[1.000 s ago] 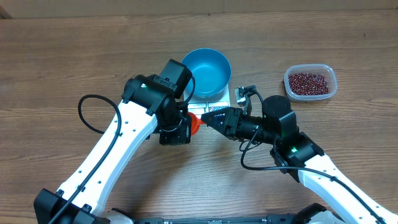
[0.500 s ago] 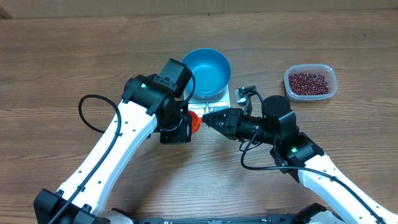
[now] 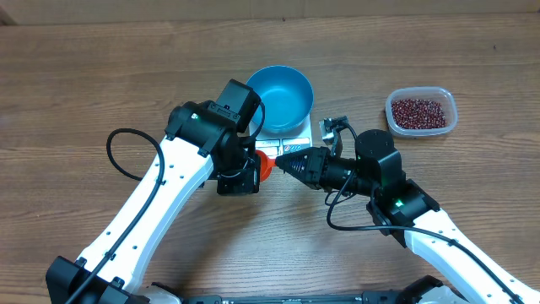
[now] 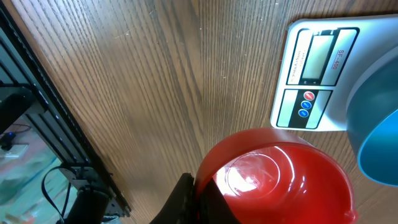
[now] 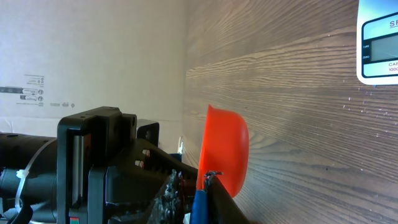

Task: Scoop item into bowl and weigh 150g on scale
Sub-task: 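Open the left gripper and pull the scoop right with the right gripper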

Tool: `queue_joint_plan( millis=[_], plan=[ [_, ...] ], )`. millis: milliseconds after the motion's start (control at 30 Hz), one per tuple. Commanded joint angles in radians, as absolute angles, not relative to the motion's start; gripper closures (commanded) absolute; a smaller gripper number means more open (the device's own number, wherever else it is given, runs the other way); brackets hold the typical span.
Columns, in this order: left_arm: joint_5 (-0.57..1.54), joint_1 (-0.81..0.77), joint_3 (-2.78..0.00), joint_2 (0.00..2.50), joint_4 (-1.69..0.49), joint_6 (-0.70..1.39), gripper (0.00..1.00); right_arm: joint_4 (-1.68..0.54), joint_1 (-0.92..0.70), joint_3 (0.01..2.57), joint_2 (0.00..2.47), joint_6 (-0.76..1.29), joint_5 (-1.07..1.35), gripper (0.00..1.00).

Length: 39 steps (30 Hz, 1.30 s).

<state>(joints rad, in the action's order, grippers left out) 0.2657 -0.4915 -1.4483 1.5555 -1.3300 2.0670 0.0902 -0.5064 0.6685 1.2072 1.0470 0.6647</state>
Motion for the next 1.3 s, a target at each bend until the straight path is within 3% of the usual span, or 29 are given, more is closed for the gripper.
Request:
queue_joint_plan(
  millis=[0,300,567,633,833,933,1267],
  plan=[
    [0.253,-0.499,-1.455,1.560,-1.330,2.083,0.96,0.099,-0.511,0.687,1.207,1.041,0.662,0.88],
    [0.253,-0.499,-1.455,1.560,-1.330,2.082,0.96,0.098,-0.511,0.687,1.207,1.040,0.662,0.96],
    [0.253,-0.499,-1.455,1.560,-1.331,2.079,0.95,0.098,-0.510,0.687,1.207,1.040,0.662,0.96],
    [0.254,-0.499,-1.455,1.560,-1.331,2.079,0.85,0.098,-0.510,0.687,1.207,1.039,0.662,0.96],
    [0.256,-0.499,-1.455,1.560,-1.330,2.072,0.26,0.093,-0.510,0.687,1.207,1.020,0.662,0.96],
    [0.256,-0.499,-1.455,1.560,-1.330,2.072,0.02,0.089,-0.510,0.687,1.207,1.020,0.662,0.96],
    [0.262,-0.499,-1.455,1.560,-1.332,2.036,0.00,0.018,-0.509,0.687,1.207,0.978,0.606,0.96]
  ],
)
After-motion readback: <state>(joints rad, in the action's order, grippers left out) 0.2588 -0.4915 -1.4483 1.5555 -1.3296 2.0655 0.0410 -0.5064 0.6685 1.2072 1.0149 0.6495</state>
